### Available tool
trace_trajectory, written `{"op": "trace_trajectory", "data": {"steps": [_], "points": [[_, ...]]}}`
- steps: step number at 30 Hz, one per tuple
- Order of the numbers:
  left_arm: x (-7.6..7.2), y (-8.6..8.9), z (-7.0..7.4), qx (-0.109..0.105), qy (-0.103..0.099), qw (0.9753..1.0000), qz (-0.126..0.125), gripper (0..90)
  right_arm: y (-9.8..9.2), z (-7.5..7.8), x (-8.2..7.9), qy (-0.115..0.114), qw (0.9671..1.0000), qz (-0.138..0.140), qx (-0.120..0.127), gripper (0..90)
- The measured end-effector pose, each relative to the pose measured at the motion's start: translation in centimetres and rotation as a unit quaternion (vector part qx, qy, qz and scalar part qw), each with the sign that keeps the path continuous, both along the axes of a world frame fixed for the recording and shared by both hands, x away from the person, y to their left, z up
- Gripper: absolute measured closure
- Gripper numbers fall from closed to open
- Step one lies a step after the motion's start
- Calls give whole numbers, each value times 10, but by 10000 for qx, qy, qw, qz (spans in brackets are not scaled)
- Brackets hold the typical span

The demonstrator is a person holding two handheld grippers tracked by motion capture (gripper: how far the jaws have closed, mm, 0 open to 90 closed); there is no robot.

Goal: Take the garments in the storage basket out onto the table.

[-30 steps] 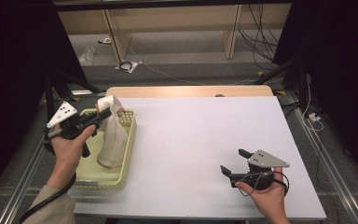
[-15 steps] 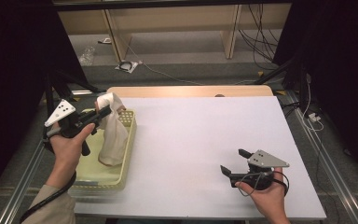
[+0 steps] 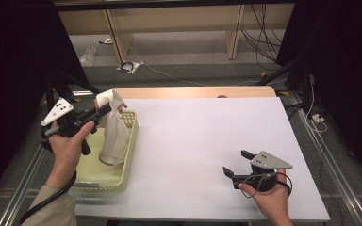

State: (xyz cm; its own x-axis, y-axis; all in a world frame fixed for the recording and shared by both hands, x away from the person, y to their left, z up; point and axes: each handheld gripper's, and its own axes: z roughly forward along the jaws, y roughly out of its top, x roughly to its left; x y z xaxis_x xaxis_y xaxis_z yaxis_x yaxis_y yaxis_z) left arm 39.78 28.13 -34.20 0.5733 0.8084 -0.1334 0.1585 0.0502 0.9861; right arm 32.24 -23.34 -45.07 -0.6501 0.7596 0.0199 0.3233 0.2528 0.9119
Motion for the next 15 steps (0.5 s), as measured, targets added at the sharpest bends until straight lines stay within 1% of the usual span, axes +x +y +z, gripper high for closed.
{"op": "trace_trajectory", "data": {"steps": [15], "points": [[-4,-4,9,-71,-117,9999,-70,826,0,0,0,-7,10000,0,-14,119]]}}
